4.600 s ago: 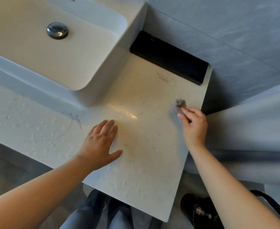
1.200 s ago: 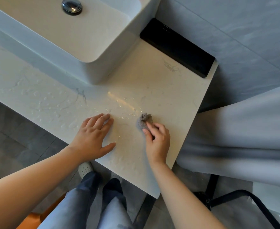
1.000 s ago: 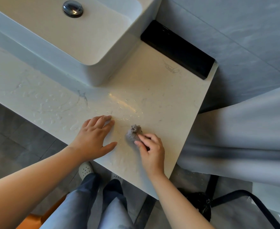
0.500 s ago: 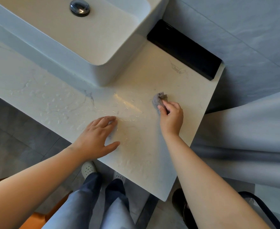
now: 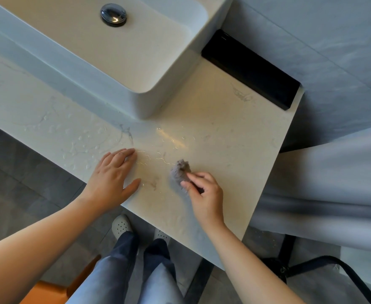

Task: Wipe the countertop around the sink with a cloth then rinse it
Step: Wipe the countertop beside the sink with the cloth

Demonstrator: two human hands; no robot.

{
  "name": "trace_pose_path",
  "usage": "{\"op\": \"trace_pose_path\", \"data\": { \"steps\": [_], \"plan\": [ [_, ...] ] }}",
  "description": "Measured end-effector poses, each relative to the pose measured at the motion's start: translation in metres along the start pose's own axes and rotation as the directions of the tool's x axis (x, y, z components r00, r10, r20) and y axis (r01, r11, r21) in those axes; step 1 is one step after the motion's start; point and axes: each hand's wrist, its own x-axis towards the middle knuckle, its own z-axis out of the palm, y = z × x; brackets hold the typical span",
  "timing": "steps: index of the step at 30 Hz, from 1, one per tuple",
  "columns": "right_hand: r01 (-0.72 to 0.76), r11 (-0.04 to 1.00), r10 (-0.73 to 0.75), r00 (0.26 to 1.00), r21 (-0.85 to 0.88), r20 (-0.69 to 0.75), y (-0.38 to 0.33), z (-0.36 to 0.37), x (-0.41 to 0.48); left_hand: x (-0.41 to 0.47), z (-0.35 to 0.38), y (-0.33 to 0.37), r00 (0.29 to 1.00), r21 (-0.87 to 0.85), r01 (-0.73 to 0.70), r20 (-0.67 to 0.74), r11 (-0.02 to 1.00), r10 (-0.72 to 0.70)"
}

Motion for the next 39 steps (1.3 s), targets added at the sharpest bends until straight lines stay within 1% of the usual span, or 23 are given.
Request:
{"op": "trace_pose_path", "data": {
  "steps": [2,5,7,9,12,14,21,24,26,28,30,31,33,35,37,39],
  "plan": [
    [0.005,1.0,-0.003,0.996,0.018,-0.087,-0.006,-0.011,0.015,-0.001,0.004,-0.002,1.0,-0.014,-0.014,-0.009,1.0,0.014],
    [0.018,0.998,-0.031,0.979,-0.067,-0.203,-0.007,-0.023,0.058,-0.002,0.008,-0.003,1.0,-0.024,-0.017,-0.024,1.0,0.017],
    [0.005,0.992,-0.039,0.965,-0.129,-0.259,-0.005,-0.025,0.091,-0.002,0.009,-0.003,0.999,-0.023,-0.022,-0.034,0.999,0.021],
    [-0.029,0.989,-0.015,0.958,-0.148,-0.286,-0.003,-0.024,0.116,-0.003,0.01,-0.004,0.999,-0.023,-0.025,-0.035,0.999,0.025],
    [-0.08,0.98,0.027,0.959,-0.181,-0.281,0.0,-0.014,0.132,-0.003,0.01,-0.004,0.999,-0.022,-0.031,-0.036,0.999,0.03],
    [-0.083,0.977,0.027,0.962,-0.197,-0.272,0.003,-0.005,0.128,-0.002,0.01,-0.005,0.999,-0.022,-0.033,-0.035,0.999,0.032],
    [0.061,0.974,-0.089,0.989,-0.217,-0.119,-0.001,0.02,0.071,0.0,0.009,-0.01,0.997,-0.031,-0.056,-0.049,0.998,0.055],
    [0.097,0.974,-0.111,0.992,-0.205,-0.058,-0.003,0.029,0.041,0.0,0.01,-0.011,0.997,-0.024,-0.063,-0.054,0.998,0.062],
    [0.09,0.981,-0.09,0.996,-0.172,0.008,-0.007,0.031,0.029,0.0,0.01,-0.012,0.996,-0.019,-0.07,-0.057,0.997,0.069],
    [0.011,0.998,-0.007,0.998,-0.062,0.055,-0.014,0.027,0.027,0.0,0.01,-0.014,0.996,-0.009,-0.074,-0.06,0.997,0.073],
    [-0.033,0.999,0.032,0.999,0.013,0.011,-0.024,0.017,0.039,0.002,0.008,-0.014,0.996,-0.001,-0.065,-0.062,0.998,0.064],
    [-0.016,1.0,0.017,0.999,0.004,-0.035,-0.028,0.012,0.05,0.003,0.007,-0.014,0.996,-0.001,-0.059,-0.063,0.998,0.059],
    [0.026,0.998,-0.032,0.994,-0.063,-0.106,-0.031,0.002,0.082,0.005,0.006,-0.014,0.997,-0.003,-0.053,-0.063,0.999,0.053],
    [0.035,0.99,-0.053,0.99,-0.139,-0.131,-0.03,-0.001,0.118,0.005,0.005,-0.015,0.996,0.0,-0.058,-0.064,0.998,0.058],
    [0.0,0.985,-0.027,0.987,-0.173,-0.156,-0.026,0.003,0.148,0.004,0.006,-0.016,0.996,0.004,-0.069,-0.061,0.998,0.069],
    [-0.052,0.985,0.02,0.981,-0.165,-0.192,-0.023,0.012,0.165,0.003,0.006,-0.016,0.995,0.007,-0.075,-0.058,0.997,0.075]
  ]
}}
